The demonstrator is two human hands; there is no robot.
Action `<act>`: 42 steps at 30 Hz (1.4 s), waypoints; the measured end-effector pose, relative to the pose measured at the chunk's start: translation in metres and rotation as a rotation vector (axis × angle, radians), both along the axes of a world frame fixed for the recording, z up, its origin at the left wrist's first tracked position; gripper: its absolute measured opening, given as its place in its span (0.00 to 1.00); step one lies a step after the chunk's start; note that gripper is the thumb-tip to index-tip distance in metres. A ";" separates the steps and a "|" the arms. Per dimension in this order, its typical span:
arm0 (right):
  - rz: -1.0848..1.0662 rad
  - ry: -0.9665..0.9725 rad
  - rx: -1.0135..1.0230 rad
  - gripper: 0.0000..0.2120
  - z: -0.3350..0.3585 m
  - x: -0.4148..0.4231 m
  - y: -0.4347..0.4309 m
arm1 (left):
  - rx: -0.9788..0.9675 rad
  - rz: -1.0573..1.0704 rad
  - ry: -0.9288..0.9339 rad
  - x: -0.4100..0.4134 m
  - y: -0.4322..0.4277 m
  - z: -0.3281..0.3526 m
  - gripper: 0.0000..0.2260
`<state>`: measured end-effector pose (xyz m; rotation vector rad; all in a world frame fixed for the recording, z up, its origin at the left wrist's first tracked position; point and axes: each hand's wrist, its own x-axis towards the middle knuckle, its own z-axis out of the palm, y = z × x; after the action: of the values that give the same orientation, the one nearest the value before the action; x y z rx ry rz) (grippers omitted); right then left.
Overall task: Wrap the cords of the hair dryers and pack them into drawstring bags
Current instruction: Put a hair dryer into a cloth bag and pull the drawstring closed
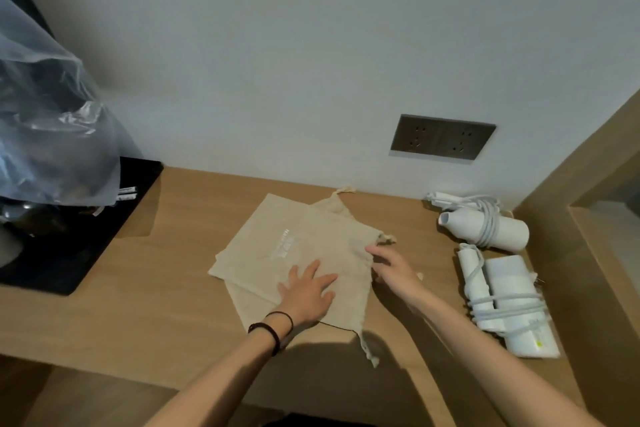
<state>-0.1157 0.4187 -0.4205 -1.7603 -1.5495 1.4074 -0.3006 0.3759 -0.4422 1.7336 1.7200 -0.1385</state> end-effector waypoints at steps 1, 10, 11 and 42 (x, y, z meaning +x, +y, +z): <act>0.034 0.015 -0.004 0.20 0.004 -0.003 0.006 | -0.007 0.040 0.001 0.002 0.003 0.002 0.20; 0.146 -0.132 0.161 0.19 0.036 0.026 0.022 | 0.204 0.102 -0.053 0.040 0.033 0.012 0.24; 0.131 -0.192 0.223 0.18 0.039 0.038 0.019 | 0.229 0.096 -0.065 0.046 0.037 0.014 0.25; 0.264 -0.880 0.105 0.51 0.016 0.117 -0.033 | 0.096 -0.138 -0.246 0.044 0.070 0.001 0.39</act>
<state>0.0014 0.3853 -0.4046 -2.3214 -2.2905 0.6029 -0.2570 0.4460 -0.4408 1.8544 1.4504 0.0947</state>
